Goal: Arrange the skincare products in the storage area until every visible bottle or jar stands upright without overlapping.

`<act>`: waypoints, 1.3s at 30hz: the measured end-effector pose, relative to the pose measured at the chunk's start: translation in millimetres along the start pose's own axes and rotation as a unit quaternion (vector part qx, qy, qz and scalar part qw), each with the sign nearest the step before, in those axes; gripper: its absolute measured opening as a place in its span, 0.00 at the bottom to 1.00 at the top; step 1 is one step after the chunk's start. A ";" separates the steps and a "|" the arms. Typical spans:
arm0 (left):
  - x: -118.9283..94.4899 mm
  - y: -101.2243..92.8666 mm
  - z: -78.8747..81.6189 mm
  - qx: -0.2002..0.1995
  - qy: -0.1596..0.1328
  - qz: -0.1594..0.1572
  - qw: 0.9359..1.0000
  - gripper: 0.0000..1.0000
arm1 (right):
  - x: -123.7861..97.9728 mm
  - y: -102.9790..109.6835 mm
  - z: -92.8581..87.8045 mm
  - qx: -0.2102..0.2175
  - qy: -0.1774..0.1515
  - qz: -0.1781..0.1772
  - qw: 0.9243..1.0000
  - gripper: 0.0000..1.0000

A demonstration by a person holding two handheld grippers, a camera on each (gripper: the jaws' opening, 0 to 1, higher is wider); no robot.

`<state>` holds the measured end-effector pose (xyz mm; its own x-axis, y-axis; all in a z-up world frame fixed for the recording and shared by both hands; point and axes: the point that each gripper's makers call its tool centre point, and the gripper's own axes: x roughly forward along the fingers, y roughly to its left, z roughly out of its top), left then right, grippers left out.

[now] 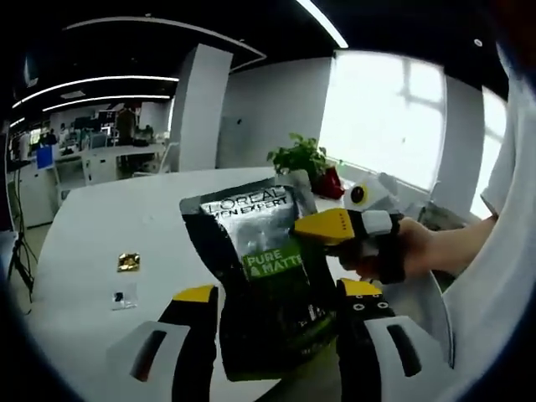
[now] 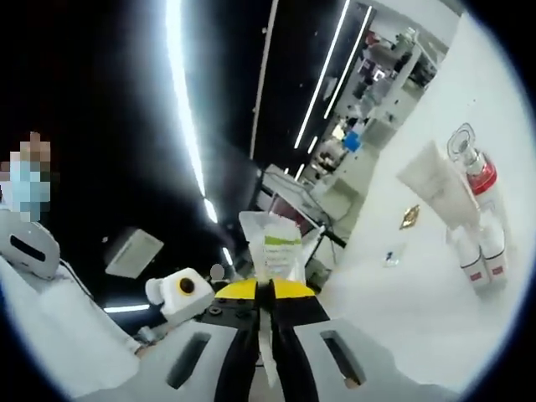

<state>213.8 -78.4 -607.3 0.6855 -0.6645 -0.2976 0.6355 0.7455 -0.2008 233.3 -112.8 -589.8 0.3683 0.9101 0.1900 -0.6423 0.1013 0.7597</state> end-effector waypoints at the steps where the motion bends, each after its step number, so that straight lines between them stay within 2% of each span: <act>1: -2.6 2.2 2.9 -0.004 -0.006 0.000 1.000 0.56 | -0.1 -0.1 0.6 0.000 -0.001 0.000 1.000 0.03; 5: -11.8 19.8 9.5 -0.020 -0.029 0.005 0.999 0.63 | -0.8 10.7 6.4 0.025 -0.013 0.030 0.999 0.02; 8: -13.3 28.5 5.8 -0.058 -0.037 -0.022 0.997 0.67 | -0.6 27.4 9.5 0.042 -0.016 0.072 0.996 0.02; 9: -13.1 25.2 3.4 -0.072 -0.037 -0.050 0.995 0.67 | -0.7 33.2 9.9 0.048 -0.014 0.087 0.995 0.02; 10: -14.1 21.4 3.8 -0.100 -0.038 -0.074 0.992 0.67 | 0.0 37.2 10.8 0.046 -0.013 0.094 0.994 0.02; 11: -16.2 11.8 8.7 -0.122 -0.052 -0.121 0.984 0.63 | -0.1 42.8 11.3 0.052 -0.010 0.107 0.993 0.02; 12: -18.7 6.2 9.4 -0.134 -0.053 -0.149 0.978 0.59 | -0.4 51.5 13.1 0.060 -0.010 0.128 0.990 0.02; 13: -22.0 -2.9 16.7 -0.152 -0.073 -0.182 0.969 0.55 | -0.5 54.1 14.6 0.060 -0.011 0.135 0.989 0.02; 14: -24.7 -7.7 19.6 -0.163 -0.080 -0.208 0.961 0.48 | -1.6 61.4 16.2 0.070 -0.009 0.155 0.985 0.02; 15: -28.1 -14.8 21.7 -0.184 -0.083 -0.240 0.949 0.43 | -1.9 63.2 16.9 0.073 -0.009 0.160 0.984 0.02; 17: -28.6 -20.6 22.1 -0.193 -0.083 -0.265 0.941 0.36 | -1.5 63.7 20.9 0.073 -0.005 0.171 0.983 0.02; 18: -24.5 -18.6 20.4 -0.189 -0.081 -0.258 0.944 0.34 | -0.7 63.5 21.8 0.072 -0.004 0.171 0.983 0.03; 19: -25.4 -25.2 21.3 -0.189 -0.081 -0.274 0.939 0.30 | -0.2 63.7 22.1 0.070 -0.002 0.171 0.983 0.03; 20: -24.2 -27.5 20.5 -0.189 -0.078 -0.280 0.938 0.26 | 0.9 63.3 21.2 0.068 0.001 0.169 0.983 0.03; 23: -17.9 -23.3 17.0 -0.205 -0.069 -0.265 0.940 0.23 | 0.8 56.7 27.4 0.067 -0.011 0.157 0.985 0.04; 25: -14.9 -16.0 16.9 -0.217 -0.073 -0.244 0.942 0.17 | 1.4 39.3 36.5 0.042 -0.035 0.110 0.992 0.04; 26: -13.4 -8.4 16.9 -0.224 -0.081 -0.225 0.945 0.09 | 0.4 31.1 38.5 0.035 -0.039 0.086 0.995 0.05; 27: -14.2 -5.1 18.8 -0.226 -0.093 -0.221 0.944 0.05 | -1.1 21.9 34.7 0.018 -0.024 0.061 0.998 0.06; 28: -12.6 -0.8 21.1 -0.252 -0.101 -0.212 0.939 0.04 | -1.0 18.8 28.4 0.005 -0.005 0.051 0.999 0.06; 29: -11.7 -1.3 18.8 -0.256 -0.095 -0.214 0.938 0.03 | 0.0 15.5 24.3 -0.010 0.004 0.040 0.999 0.06; 31: -7.9 0.1 13.5 -0.264 -0.086 -0.199 0.940 0.03 | 1.0 14.4 24.9 -0.003 -0.006 0.035 0.999 0.08; 34: -5.6 1.7 14.0 -0.316 -0.096 -0.197 0.923 0.02 | 0.1 5.4 20.8 0.017 -0.014 0.020 1.000 0.11; 35: -4.8 5.4 14.6 -0.330 -0.107 -0.193 0.918 0.02 | -0.1 1.8 18.5 0.026 -0.017 0.012 0.999 0.12; 37: -3.3 5.9 17.5 -0.344 -0.121 -0.187 0.912 0.02 | 0.3 -2.5 13.1 0.031 -0.015 0.002 0.999 0.16; 39: -2.2 12.5 23.5 -0.366 -0.145 -0.180 0.901 0.01 | 1.0 -7.7 2.9 0.032 -0.004 -0.007 0.999 0.15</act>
<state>228.6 -68.8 -587.2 0.6133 -0.7763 0.1460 0.5034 0.2417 -0.8295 240.5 -113.8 -593.7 0.3826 0.9053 0.1846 -0.5928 0.0872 0.8006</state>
